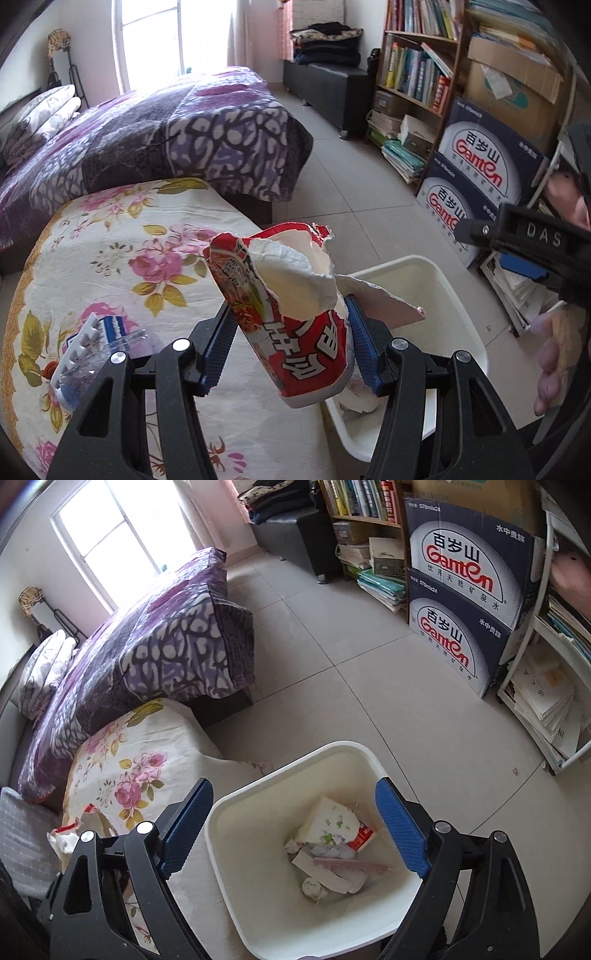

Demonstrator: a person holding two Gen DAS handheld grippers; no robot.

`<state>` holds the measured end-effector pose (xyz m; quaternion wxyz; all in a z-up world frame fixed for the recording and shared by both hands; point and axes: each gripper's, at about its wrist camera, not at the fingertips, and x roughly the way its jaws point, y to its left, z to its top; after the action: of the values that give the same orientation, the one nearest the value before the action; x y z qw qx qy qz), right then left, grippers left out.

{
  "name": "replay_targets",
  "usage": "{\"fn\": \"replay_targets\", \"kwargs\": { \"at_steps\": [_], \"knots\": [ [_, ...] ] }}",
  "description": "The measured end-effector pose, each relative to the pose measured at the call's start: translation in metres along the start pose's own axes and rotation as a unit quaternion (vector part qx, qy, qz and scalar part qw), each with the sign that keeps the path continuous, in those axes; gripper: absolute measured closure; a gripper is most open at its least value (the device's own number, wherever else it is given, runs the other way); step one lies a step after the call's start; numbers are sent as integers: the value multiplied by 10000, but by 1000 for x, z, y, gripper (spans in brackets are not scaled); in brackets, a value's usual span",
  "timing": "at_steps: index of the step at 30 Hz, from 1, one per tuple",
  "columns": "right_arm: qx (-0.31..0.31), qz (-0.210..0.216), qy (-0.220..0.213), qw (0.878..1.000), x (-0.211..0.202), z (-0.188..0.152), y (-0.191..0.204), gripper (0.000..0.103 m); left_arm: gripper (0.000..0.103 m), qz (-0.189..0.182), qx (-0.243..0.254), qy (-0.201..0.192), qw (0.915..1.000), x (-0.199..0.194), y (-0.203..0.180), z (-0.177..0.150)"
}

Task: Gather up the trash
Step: 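Release the red noodle packet into the white bin with the left tool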

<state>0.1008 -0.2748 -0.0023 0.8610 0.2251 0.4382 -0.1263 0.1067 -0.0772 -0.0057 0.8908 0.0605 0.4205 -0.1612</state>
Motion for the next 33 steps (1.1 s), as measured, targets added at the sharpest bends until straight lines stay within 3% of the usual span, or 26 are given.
{"fn": "replay_targets", "kwargs": {
  "at_steps": [5,9,13,33],
  "knots": [
    [309,-38,-79,9995,-6,9,-28,15,45,-236,294,158,9992,15,-31,-4],
    [513,-5,-77,9987,-8,14,-43,15,28,-548,394,351,9971,25,-50,-9],
    [567,19,-100,9983,-10,16,-49,15,25,-634,496,402,9959,26,-59,-11],
    [602,14,-78,9982,-8,15,-41,14,16,-729,161,420,9963,18,-28,-5]
  ]
}}
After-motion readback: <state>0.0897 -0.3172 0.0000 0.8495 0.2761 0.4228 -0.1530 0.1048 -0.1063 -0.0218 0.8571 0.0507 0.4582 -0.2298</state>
